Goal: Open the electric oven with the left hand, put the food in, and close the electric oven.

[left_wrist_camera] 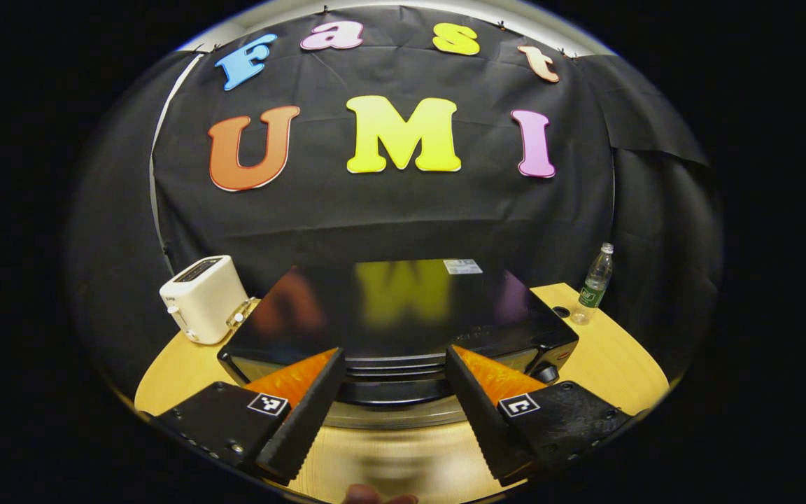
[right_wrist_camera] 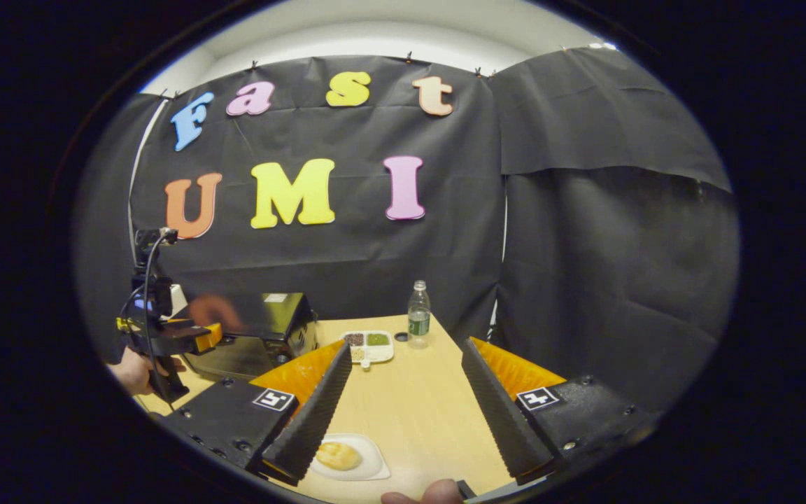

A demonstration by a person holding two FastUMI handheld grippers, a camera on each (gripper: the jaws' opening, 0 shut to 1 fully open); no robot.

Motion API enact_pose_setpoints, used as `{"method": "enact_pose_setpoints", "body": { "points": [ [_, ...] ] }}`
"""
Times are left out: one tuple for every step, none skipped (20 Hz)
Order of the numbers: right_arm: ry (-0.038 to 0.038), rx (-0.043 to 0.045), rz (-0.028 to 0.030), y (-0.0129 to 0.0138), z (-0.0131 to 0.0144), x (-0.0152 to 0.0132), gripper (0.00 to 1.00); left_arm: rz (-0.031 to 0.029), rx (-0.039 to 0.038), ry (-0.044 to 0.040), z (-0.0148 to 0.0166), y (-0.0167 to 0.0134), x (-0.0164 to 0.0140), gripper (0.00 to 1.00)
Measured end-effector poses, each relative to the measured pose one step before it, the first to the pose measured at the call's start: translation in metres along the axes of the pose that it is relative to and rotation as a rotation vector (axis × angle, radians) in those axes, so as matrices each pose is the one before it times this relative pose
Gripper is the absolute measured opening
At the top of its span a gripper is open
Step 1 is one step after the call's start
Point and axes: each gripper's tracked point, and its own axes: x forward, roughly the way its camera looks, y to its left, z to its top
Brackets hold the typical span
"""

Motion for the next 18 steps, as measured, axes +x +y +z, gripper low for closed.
{"method": "enact_pose_setpoints", "body": {
  "points": [
    [0.00169, -0.00622, -0.00017, 0.00126, -0.00078, -0.00118, 0.99, -0.00084, 0.00238, -0.01649, 0.00557, 0.00027, 0.00131, 0.85],
    [-0.00131, -0.00543, 0.00050, 0.00090, -0.00072, -0.00262, 0.99, 0.00112, -0.00416, 0.00717, -0.00292, 0.00091, 0.00153, 0.96],
    [-0.00661, -0.00126, 0.00112, 0.00108, 0.00175, -0.00323, 0.99, 0.00170, -0.00466, -0.00706, -0.00156, -0.00029, -0.00238, 0.96],
    [-0.00469, -0.00410, 0.00070, 0.00052, -0.00025, -0.00296, 0.99, 0.00321, 0.00518, -0.00229, -0.00060, -0.00063, -0.00198, 0.97],
    [-0.00284, -0.00423, -0.00063, 0.00037, 0.00080, -0.00263, 0.99, 0.00576, 0.00699, -0.00535, -0.00225, -0.00138, -0.00316, 0.96],
    [-0.00307, -0.00072, -0.00004, 0.00048, 0.00006, -0.00202, 0.99, 0.00678, 0.00724, 0.00071, -0.00128, 0.00000, -0.00488, 0.98],
    [-0.00388, 0.00176, -0.00172, 0.00021, 0.00105, -0.00238, 0.98, 0.00359, 0.00169, 0.00762, -0.00371, 0.00141, -0.00340, 1.00],
    [-0.00231, 0.00231, -0.00004, -0.00075, -0.00084, -0.00257, 0.98, -0.00033, -0.02161, 0.01180, -0.00034, -0.00137, -0.00595, 0.97],
    [-0.00173, 0.00084, 0.00208, 0.00058, 0.00007, -0.00374, 0.99, -0.00100, -0.00783, 0.01461, -0.00939, -0.00119, -0.00682, 0.98],
    [-0.00075, 0.00115, 0.00322, 0.00125, -0.00146, -0.00369, 0.99, -0.00201, -0.00297, 0.01820, -0.00702, -0.00079, -0.00914, 0.98],
    [-0.00300, 0.00338, 0.00354, 0.00055, 0.00033, -0.00343, 0.99, -0.00401, -0.00040, 0.01896, -0.00750, -0.00084, -0.00932, 0.97],
    [-0.00060, 0.00182, 0.00278, 0.00073, -0.00110, -0.00358, 0.99, -0.00750, -0.00342, 0.01864, -0.00882, -0.00160, -0.00899, 0.97],
    [0.00176, -0.00109, 0.00305, 0.00072, -0.00233, -0.00432, 0.98, -0.00691, -0.01011, 0.02032, -0.01094, -0.00079, -0.00832, 0.97],
    [0.00338, -0.00094, 0.00161, 0.00065, -0.00292, -0.00308, 0.99, -0.00441, -0.01180, 0.01809, -0.01092, -0.00009, -0.00730, 0.96],
    [0.00381, 0.00028, 0.00201, 0.00046, -0.00228, -0.00358, 0.99, -0.00180, -0.00727, 0.01920, -0.01053, -0.00019, -0.00598, 0.97],
    [0.00822, 0.00155, 0.00213, 0.00028, -0.00408, -0.00286, 0.99, -0.00283, -0.00258, 0.01987, -0.01110, -0.00087, -0.00491, 0.96],
    [0.00607, 0.00024, 0.00199, 0.00029, -0.00300, -0.00358, 0.99, -0.00306, -0.00093, 0.02029, -0.01090, 0.00006, -0.00385, 0.96],
    [0.00565, -0.00314, 0.00156, 0.00010, -0.00370, -0.00420, 0.99, -0.00291, -0.00166, 0.01957, -0.01034, -0.00069, -0.00319, 0.96]
  ]
}}
